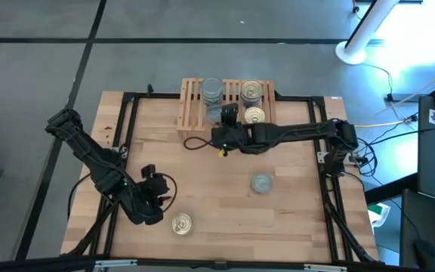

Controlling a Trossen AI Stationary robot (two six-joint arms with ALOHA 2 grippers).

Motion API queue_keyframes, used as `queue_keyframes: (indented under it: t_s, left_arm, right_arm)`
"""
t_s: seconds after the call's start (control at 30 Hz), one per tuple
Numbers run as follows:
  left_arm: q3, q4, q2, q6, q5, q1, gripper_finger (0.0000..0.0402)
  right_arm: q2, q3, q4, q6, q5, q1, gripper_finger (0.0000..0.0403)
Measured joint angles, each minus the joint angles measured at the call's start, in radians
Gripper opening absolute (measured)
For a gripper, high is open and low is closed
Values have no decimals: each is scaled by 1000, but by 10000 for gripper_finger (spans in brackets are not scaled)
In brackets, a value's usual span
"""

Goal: Stack canned seafood by type on shelf
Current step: Stack the green white tuna can on top of the green white tuna can on the shelf

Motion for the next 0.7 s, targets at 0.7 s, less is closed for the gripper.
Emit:
queue_keyframes:
  t_s: [0.7]
  left_arm:
    - [0,4,0,-1,-20,0,127]
  right_arm:
    - [0,0,41,-92,-81,-91,143]
